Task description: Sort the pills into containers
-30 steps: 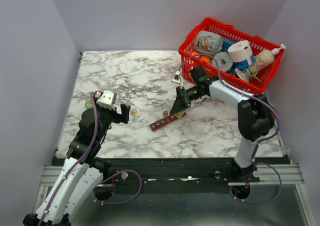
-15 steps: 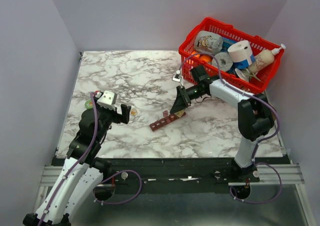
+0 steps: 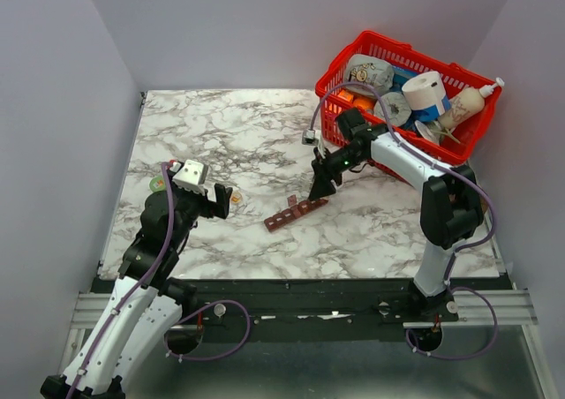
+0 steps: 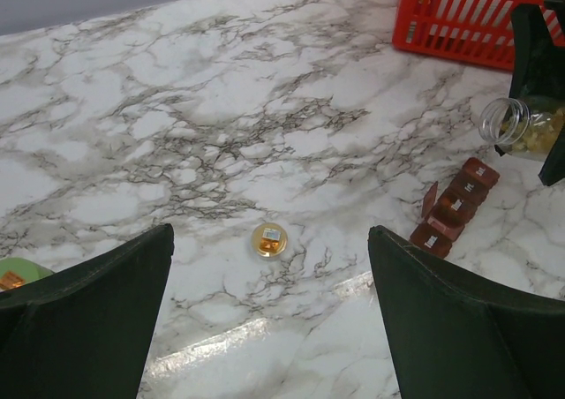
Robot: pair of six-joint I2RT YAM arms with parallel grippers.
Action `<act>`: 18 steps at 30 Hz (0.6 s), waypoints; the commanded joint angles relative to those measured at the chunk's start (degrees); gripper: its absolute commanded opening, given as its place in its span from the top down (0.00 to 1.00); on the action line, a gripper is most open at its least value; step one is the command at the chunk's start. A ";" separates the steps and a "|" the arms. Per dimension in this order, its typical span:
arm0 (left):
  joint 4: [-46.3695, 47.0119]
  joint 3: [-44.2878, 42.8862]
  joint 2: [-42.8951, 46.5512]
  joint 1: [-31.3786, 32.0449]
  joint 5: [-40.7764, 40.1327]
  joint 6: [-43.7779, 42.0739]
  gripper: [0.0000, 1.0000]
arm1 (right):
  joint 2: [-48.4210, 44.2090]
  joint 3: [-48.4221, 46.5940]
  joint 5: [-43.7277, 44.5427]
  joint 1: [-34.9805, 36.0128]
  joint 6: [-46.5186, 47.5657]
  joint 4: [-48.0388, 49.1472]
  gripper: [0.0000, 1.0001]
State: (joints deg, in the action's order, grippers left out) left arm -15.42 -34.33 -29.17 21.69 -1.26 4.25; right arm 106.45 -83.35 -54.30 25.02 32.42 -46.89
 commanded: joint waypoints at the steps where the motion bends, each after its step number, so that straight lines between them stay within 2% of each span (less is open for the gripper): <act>1: 1.80 0.40 -0.19 -0.42 2.47 -0.91 0.01 | -1.07 -1.11 6.93 -0.23 11.95 -2.24 0.90; 9: 1.97 0.49 -0.27 -0.34 2.66 -0.91 0.01 | -1.51 3.10 10.53 0.21 17.23 -0.40 0.90; 18: 2.15 0.49 -0.63 -0.34 3.19 -1.00 0.01 | -1.86 7.41 13.17 1.61 17.59 1.36 0.90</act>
State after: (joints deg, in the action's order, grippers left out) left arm -15.00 -34.26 -29.71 21.69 0.58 4.05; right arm 106.28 -77.62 -43.05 25.58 48.12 -47.42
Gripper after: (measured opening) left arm 0.987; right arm 0.606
